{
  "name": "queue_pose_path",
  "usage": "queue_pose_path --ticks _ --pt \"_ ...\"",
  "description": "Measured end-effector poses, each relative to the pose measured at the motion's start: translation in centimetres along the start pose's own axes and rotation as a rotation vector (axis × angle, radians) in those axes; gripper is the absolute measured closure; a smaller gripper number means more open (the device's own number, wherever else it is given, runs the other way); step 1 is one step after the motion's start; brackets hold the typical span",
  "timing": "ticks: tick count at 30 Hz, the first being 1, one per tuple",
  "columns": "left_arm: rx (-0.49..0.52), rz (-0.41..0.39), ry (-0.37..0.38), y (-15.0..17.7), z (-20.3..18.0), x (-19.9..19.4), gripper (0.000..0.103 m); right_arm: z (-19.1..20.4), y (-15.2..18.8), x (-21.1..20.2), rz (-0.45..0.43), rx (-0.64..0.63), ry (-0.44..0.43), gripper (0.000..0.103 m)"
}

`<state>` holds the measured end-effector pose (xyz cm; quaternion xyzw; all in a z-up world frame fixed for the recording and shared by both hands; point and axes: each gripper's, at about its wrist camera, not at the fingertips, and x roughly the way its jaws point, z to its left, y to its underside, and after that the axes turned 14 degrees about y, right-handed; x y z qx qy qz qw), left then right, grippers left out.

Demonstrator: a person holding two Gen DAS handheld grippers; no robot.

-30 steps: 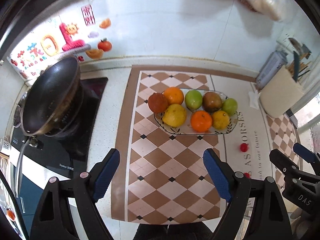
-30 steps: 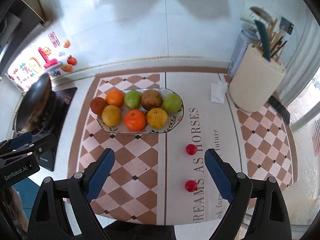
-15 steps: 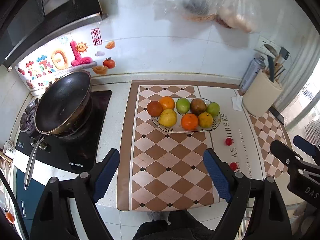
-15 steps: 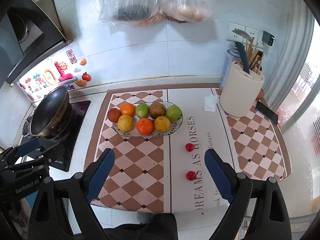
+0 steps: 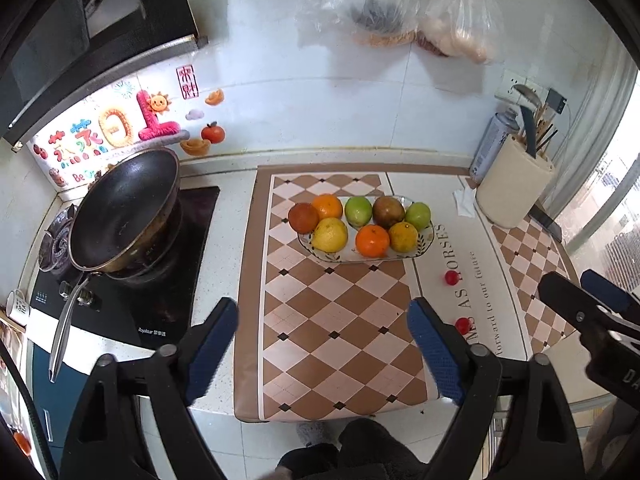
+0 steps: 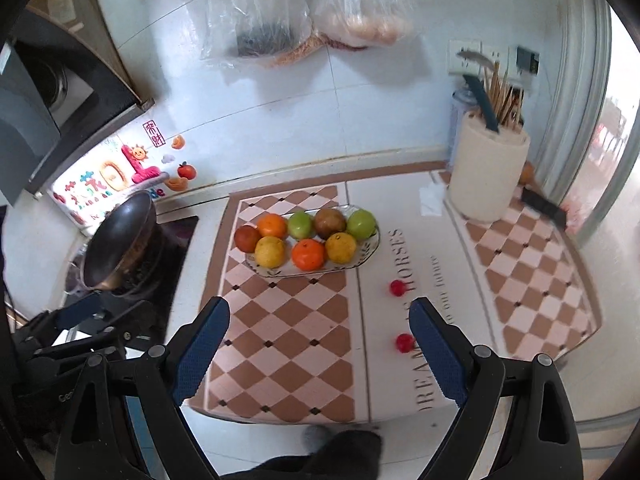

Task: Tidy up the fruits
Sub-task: 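Lift both open tools away from the plate, then grasp a red cherry tomato with the right tool while the left grasps the other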

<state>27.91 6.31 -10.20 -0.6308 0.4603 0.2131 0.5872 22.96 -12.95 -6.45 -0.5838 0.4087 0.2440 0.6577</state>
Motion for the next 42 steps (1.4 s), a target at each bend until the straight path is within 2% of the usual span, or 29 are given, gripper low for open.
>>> queue_pose_path --ticks 3,5,10,12,14,17,21,22,23,24,28,32,38,39,42 --pt "0.004 -0.007 -0.03 -0.3 0.0 1.3 0.002 -2.3 -0.1 2.1 0.024 0.05 -0.017 0.013" --pt "0.015 0.001 -0.071 -0.5 -0.3 3.1 0.002 -3.8 -0.1 3.6 0.056 0.07 -0.016 0.03" --pt "0.011 0.08 -0.112 -0.8 -1.4 8.3 0.002 -8.5 0.4 10.0 0.165 0.093 0.013 0.036" --pt "0.011 0.126 -0.136 -0.8 -2.4 11.3 0.002 -9.7 1.4 13.8 0.242 0.086 0.011 0.042" --pt "0.025 0.167 -0.16 -0.8 -3.4 14.0 0.002 -10.2 2.7 17.6 0.315 0.069 -0.006 0.052" --pt "0.053 0.236 -0.201 -0.6 -4.8 17.7 0.002 -10.3 5.0 23.8 0.431 0.037 -0.026 0.058" --pt "0.063 0.329 -0.245 0.1 -5.9 21.7 0.002 -9.7 6.8 28.6 0.515 -0.016 -0.053 0.059" --pt "0.062 0.34 -0.25 0.1 -6.0 22.1 0.002 -9.4 7.2 29.6 0.532 -0.044 -0.051 0.062" --pt "0.058 0.355 -0.259 0.2 -6.2 22.8 0.002 -9.1 7.5 30.2 0.544 -0.062 -0.063 0.071" --pt "0.052 0.369 -0.263 0.2 -6.4 23.4 0.002 -8.9 7.8 30.6 0.551 -0.081 -0.072 0.071" --pt "0.028 0.389 -0.246 -0.4 -7.2 25.0 0.002 -9.4 7.6 30.5 0.505 -0.12 -0.096 0.071" --pt "-0.004 0.441 -0.157 -1.1 -9.1 28.2 0.002 -12.8 6.2 29.8 0.486 -0.058 -0.105 0.071" --pt "-0.051 0.539 -0.008 -1.7 -12.4 34.4 0.002 -18.0 4.8 30.9 0.49 0.002 -0.065 0.071" --pt "-0.055 0.549 0.014 -1.7 -12.8 35.2 0.004 -18.8 4.6 31.4 0.494 0.008 -0.057 0.071" --pt "-0.045 0.572 0.048 -1.7 -14.0 37.0 0.022 -20.4 4.4 32.1 0.5 0.026 -0.043 0.071"
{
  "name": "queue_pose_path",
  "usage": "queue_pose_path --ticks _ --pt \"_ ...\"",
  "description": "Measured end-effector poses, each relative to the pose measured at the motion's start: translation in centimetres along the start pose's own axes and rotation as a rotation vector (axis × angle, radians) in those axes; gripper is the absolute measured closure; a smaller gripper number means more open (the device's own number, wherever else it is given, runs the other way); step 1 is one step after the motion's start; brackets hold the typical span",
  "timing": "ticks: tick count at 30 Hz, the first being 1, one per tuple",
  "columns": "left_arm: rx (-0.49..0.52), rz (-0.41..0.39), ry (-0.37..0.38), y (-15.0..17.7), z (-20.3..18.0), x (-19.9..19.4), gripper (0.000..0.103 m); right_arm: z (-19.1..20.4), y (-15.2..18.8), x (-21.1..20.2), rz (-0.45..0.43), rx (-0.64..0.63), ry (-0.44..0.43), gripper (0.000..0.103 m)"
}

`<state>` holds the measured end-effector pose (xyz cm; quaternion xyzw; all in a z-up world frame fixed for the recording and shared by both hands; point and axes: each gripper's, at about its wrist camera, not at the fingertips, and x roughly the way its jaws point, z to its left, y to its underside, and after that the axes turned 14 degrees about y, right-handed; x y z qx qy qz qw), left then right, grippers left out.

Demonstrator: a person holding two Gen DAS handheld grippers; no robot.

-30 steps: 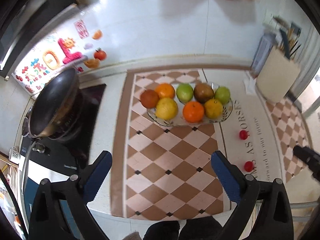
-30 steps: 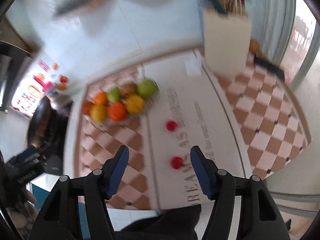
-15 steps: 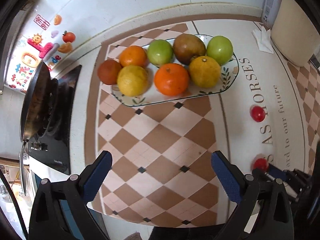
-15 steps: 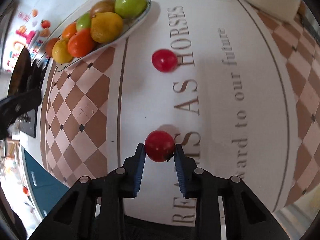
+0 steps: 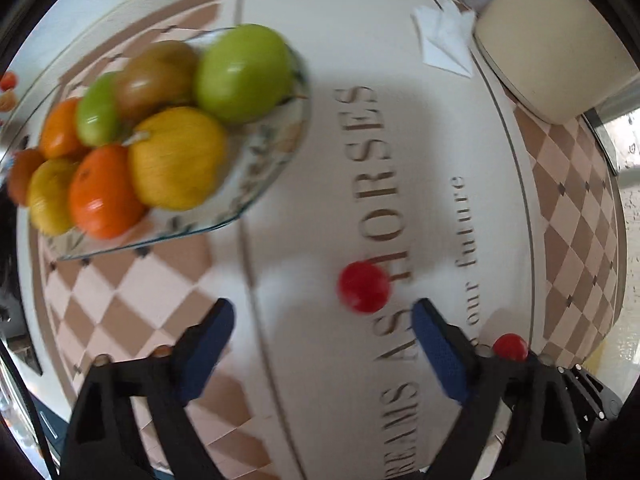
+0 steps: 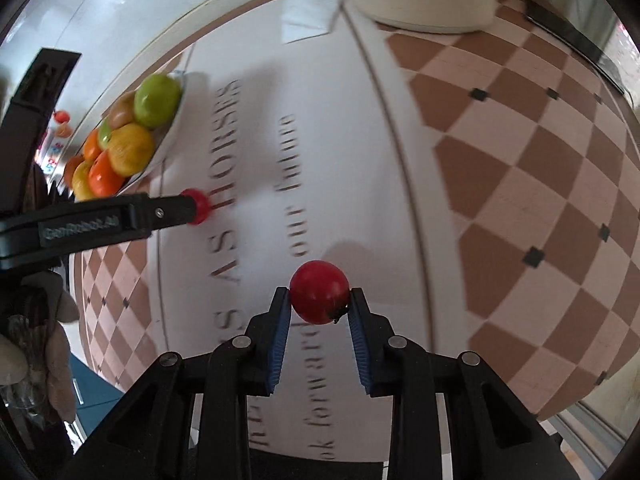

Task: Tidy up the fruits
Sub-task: 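Grasp a red cherry tomato with the right tool while the left grasps the other, then place both red cherry tomatoes on the plate with both tools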

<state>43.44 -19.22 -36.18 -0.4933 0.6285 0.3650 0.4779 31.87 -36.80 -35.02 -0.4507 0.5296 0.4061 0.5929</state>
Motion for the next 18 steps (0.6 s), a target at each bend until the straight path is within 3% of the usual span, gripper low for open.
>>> queue_pose_path --ticks 2,4,6,11,18 --pt "0.009 0.009 0.007 -0.3 -0.5 0.8 0.036 -0.4 -0.4 0.1 0.001 0.008 0.002 0.071" --pt "0.019 0.023 0.004 -0.4 -0.9 1.6 0.064 -0.4 -0.7 0.1 0.002 0.008 0.001 0.071" --pt "0.026 0.027 0.013 -0.5 -1.2 2.1 0.072 -0.5 -0.9 -0.2 0.001 0.001 0.004 0.071" --pt "0.045 -0.021 0.021 -0.2 -1.8 1.6 0.076 0.1 -1.4 -1.2 -0.02 -0.02 -0.002 0.071" --pt "0.003 -0.076 0.063 1.4 -0.2 -2.1 0.076 1.2 -1.9 -3.5 -0.056 -0.034 -0.042 0.071"
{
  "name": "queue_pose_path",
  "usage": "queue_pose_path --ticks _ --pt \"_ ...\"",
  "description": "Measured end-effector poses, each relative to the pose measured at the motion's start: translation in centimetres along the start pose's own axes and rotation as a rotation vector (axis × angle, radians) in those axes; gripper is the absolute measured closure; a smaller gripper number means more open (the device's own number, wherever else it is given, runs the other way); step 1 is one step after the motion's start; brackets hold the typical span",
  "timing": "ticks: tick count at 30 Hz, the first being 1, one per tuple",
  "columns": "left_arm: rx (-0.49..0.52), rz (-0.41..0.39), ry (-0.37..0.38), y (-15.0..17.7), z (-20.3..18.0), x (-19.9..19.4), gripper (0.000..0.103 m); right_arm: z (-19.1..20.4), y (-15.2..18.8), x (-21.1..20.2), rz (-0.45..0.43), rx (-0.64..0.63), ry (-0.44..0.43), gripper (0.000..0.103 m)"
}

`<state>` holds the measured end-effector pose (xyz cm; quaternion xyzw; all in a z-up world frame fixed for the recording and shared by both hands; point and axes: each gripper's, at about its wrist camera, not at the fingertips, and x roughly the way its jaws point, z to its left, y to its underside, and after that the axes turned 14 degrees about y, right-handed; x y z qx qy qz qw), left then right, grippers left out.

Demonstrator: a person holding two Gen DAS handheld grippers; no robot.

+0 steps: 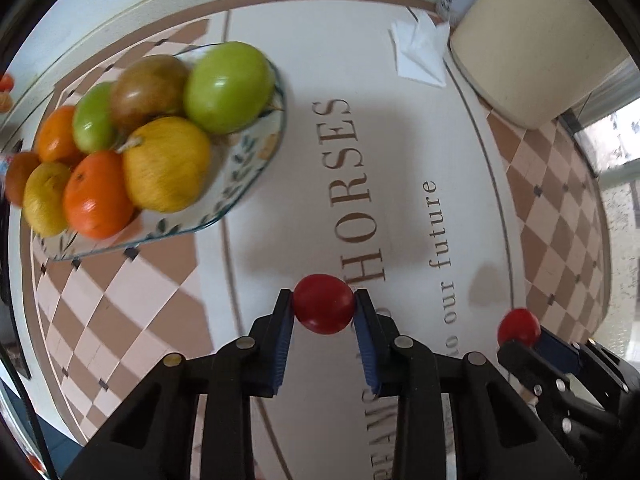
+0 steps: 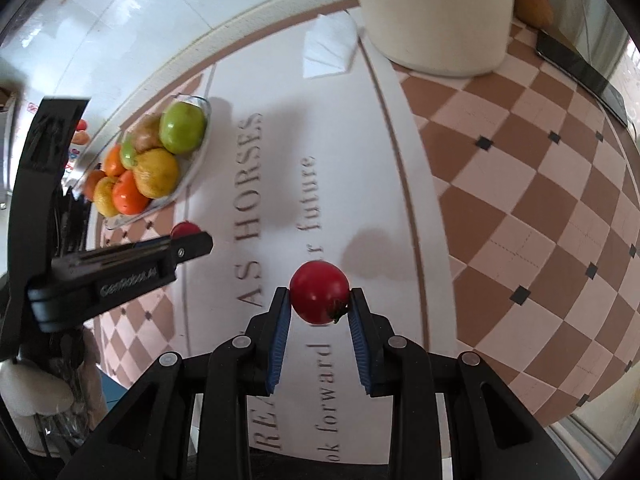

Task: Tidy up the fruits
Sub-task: 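Place both red cherry tomatoes on the plate with both tools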

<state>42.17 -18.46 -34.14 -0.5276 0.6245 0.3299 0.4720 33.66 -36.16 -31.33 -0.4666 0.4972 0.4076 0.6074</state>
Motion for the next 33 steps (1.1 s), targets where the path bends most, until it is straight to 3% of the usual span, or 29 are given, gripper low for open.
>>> queue_pose_path --ticks 6,12,18,24,28,33 --pt "-0.097 -0.064 0.072 1.5 2.9 -5.0 0.076 3.3 -0.8 -1.4 -0.027 -0.043 -0.071 0.071" --pt "-0.264 -0.163 0.148 1.4 8.9 -10.6 0.076 9.1 -2.3 -1.6 -0.038 -0.1 -0.171 0.071" --pt "-0.427 -0.229 0.199 1.5 15.4 -13.2 0.076 13.3 -3.9 -0.5 -0.027 -0.103 -0.218 0.071" --pt "-0.592 -0.223 0.313 0.1 20.7 -11.6 0.076 15.4 -7.1 2.4 0.006 -0.115 -0.197 0.071" --pt "-0.656 -0.175 0.381 -1.2 22.5 -9.2 0.075 16.6 -8.6 3.9 0.007 -0.151 -0.159 0.071" --pt "-0.65 -0.135 0.365 -2.2 22.5 -7.7 0.075 17.7 -9.6 5.1 0.018 -0.204 -0.111 0.071"
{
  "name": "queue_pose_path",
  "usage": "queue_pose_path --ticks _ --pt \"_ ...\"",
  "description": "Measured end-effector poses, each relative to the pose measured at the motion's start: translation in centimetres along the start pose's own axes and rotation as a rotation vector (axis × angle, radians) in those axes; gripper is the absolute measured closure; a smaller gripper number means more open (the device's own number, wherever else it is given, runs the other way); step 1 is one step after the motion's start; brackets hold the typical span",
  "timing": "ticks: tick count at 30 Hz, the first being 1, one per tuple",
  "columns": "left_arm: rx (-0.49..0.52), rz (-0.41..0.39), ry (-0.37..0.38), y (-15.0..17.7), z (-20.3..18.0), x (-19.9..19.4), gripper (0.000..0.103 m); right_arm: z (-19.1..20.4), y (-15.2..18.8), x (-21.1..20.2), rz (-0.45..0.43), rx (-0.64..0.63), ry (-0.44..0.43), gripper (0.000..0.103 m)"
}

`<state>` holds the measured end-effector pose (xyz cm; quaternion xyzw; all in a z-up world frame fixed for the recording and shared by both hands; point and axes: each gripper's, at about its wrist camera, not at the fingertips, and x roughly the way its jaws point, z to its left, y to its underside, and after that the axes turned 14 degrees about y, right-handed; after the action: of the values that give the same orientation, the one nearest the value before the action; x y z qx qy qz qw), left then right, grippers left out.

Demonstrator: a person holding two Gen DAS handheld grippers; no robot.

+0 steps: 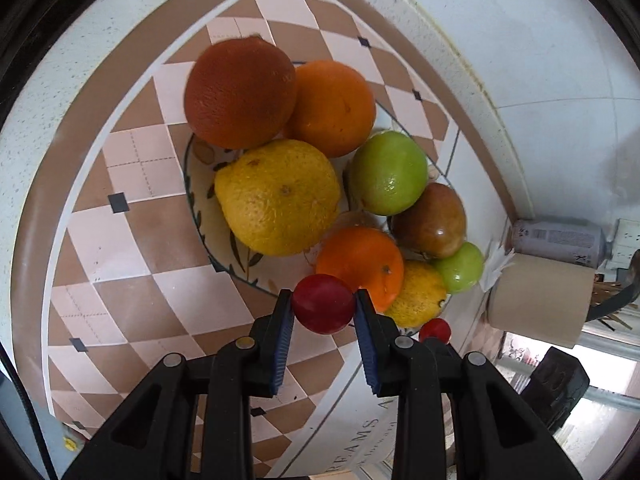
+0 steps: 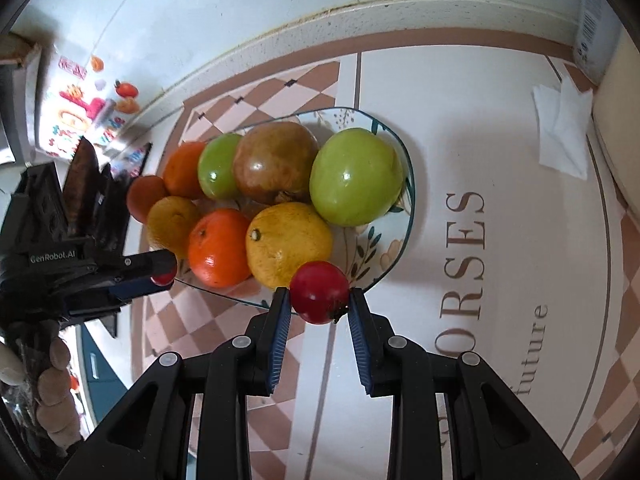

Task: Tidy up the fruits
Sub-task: 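Place both red cherry tomatoes on the plate with both tools, then lift both open tools away from the plate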

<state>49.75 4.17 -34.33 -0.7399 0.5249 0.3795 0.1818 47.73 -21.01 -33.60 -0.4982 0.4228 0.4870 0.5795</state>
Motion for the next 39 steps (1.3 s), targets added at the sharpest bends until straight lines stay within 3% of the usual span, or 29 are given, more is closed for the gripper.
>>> queue_pose_path --ticks 10,18,21,23,24,26,28,30,33,35,39 --pt "0.013 0.035 -0.043 -0.6 -0.4 0.9 0.074 -0.4 -0.1 0.8 0.026 -0.018 0.018 0.07" --pt "-0.001 0.054 -0.072 -0.2 0.0 0.8 0.072 -0.8 0.0 0.5 0.047 -0.01 0.031 0.047" --pt "0.031 0.043 -0.102 0.5 -0.4 0.2 0.072 -0.8 0.2 -0.5 0.035 -0.006 0.042 0.041" --pt "0.076 0.024 -0.144 1.0 -1.2 -0.3 0.072 -0.6 0.3 -1.4 0.018 -0.013 0.061 0.031" --pt "0.1 0.012 -0.167 1.3 -1.5 -0.6 0.068 -0.5 0.4 -1.9 0.008 -0.017 0.074 0.028" --pt "0.167 -0.026 -0.239 2.3 -2.5 -1.4 0.049 -0.3 0.6 -2.9 -0.012 -0.026 0.097 0.016" --pt "0.229 -0.064 -0.301 3.3 -3.4 -2.0 0.026 0.2 0.9 -4.3 -0.042 -0.04 0.124 0.012" --pt "0.282 -0.09 -0.361 4.5 -4.2 -2.5 0.016 0.7 1.2 -5.5 -0.067 -0.05 0.158 0.008" --pt "0.337 -0.13 -0.431 5.9 -4.8 -3.5 0.015 1.2 1.8 -6.9 -0.101 -0.059 0.213 0.006" --pt "0.369 -0.156 -0.472 6.9 -4.9 -4.2 0.007 1.6 2.5 -8.1 -0.128 -0.071 0.246 0.006" --pt "0.405 -0.2 -0.496 8.5 -5.2 -5.1 0.005 2.0 3.7 -9.6 -0.159 -0.086 0.271 0.005"
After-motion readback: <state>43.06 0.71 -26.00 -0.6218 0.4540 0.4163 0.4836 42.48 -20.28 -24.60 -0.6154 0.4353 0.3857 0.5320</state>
